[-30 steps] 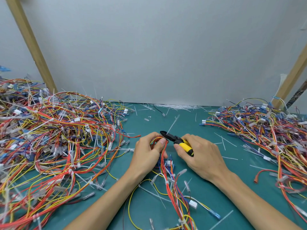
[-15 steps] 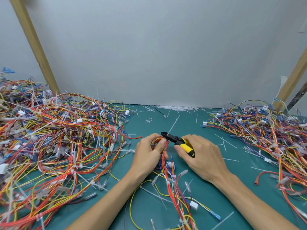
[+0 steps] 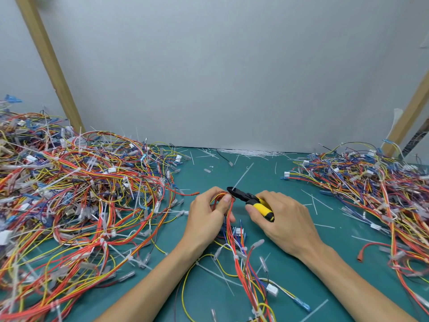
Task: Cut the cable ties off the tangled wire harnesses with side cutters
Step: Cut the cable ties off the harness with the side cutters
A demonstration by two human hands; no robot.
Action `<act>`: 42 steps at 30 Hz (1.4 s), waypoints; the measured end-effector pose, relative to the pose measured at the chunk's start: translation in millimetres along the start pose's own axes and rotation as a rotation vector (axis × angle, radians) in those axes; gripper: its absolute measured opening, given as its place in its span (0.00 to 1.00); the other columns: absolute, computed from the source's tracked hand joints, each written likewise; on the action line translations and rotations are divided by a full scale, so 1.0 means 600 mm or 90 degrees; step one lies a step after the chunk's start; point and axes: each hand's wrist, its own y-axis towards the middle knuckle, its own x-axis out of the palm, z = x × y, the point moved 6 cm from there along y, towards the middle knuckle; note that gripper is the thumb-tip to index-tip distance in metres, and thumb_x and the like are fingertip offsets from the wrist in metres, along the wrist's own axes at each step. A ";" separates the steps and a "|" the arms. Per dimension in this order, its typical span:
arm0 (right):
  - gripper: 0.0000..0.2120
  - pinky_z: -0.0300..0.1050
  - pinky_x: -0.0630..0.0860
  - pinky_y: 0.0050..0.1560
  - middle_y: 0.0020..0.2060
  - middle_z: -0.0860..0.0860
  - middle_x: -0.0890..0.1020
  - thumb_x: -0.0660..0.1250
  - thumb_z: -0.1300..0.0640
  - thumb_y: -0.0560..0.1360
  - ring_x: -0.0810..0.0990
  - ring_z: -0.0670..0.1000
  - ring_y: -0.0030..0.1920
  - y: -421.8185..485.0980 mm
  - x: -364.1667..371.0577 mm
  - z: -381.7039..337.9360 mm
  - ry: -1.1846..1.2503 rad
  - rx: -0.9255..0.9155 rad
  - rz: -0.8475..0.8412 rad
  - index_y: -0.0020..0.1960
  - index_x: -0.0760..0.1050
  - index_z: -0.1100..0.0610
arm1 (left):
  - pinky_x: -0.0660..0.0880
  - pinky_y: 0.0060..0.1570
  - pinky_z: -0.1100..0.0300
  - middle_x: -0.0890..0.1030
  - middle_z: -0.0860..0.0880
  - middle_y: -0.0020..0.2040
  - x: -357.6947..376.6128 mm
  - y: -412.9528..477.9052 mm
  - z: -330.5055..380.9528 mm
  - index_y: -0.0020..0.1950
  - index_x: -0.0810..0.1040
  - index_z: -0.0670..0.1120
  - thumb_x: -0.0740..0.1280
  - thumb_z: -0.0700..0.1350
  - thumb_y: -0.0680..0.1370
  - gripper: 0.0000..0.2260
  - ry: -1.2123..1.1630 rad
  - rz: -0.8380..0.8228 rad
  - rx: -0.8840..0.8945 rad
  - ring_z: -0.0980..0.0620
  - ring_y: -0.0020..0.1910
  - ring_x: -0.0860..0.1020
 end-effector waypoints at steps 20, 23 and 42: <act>0.21 0.43 0.63 0.30 0.27 0.46 0.73 0.54 0.32 0.72 0.71 0.48 0.30 0.001 -0.002 0.009 0.010 0.012 -0.023 0.38 0.70 0.48 | 0.74 0.33 0.57 0.82 0.49 0.28 0.003 0.000 -0.001 0.43 0.77 0.49 0.63 0.43 0.81 0.07 0.018 -0.007 0.006 0.51 0.29 0.79; 0.22 0.43 0.63 0.29 0.26 0.47 0.73 0.53 0.31 0.72 0.71 0.49 0.30 0.002 -0.001 0.010 0.007 0.013 -0.026 0.37 0.69 0.48 | 0.73 0.32 0.60 0.82 0.49 0.28 0.003 -0.001 -0.001 0.43 0.77 0.49 0.63 0.43 0.81 0.08 0.018 -0.007 0.003 0.53 0.28 0.79; 0.23 0.46 0.66 0.30 0.23 0.48 0.69 0.53 0.31 0.70 0.69 0.51 0.30 0.003 -0.005 0.008 -0.002 0.031 -0.033 0.35 0.68 0.51 | 0.72 0.31 0.62 0.81 0.49 0.28 0.003 -0.002 0.000 0.42 0.77 0.49 0.63 0.43 0.81 0.08 0.011 -0.009 0.005 0.54 0.27 0.77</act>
